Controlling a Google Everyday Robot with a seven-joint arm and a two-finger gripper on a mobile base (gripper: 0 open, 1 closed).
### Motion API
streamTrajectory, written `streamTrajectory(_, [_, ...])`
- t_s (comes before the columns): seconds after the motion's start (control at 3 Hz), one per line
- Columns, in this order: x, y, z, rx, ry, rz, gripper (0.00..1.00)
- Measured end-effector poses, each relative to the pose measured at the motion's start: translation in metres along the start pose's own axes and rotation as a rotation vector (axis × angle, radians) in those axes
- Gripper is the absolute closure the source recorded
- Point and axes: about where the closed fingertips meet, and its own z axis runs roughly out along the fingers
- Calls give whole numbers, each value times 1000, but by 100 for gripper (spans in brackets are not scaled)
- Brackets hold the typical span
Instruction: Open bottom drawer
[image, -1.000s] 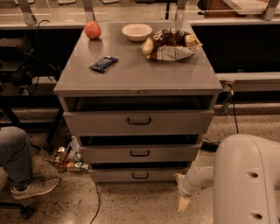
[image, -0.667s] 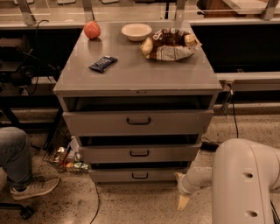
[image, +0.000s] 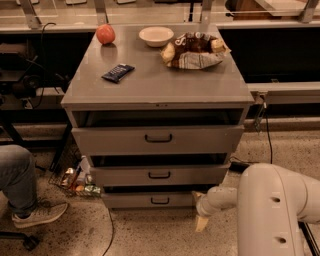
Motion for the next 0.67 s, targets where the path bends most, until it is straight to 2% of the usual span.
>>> streamTrajectory(0.33, [-16, -16, 8, 28, -12, -43, 0])
streamTrajectory(0.67, [-28, -27, 19, 33, -13, -70, 0])
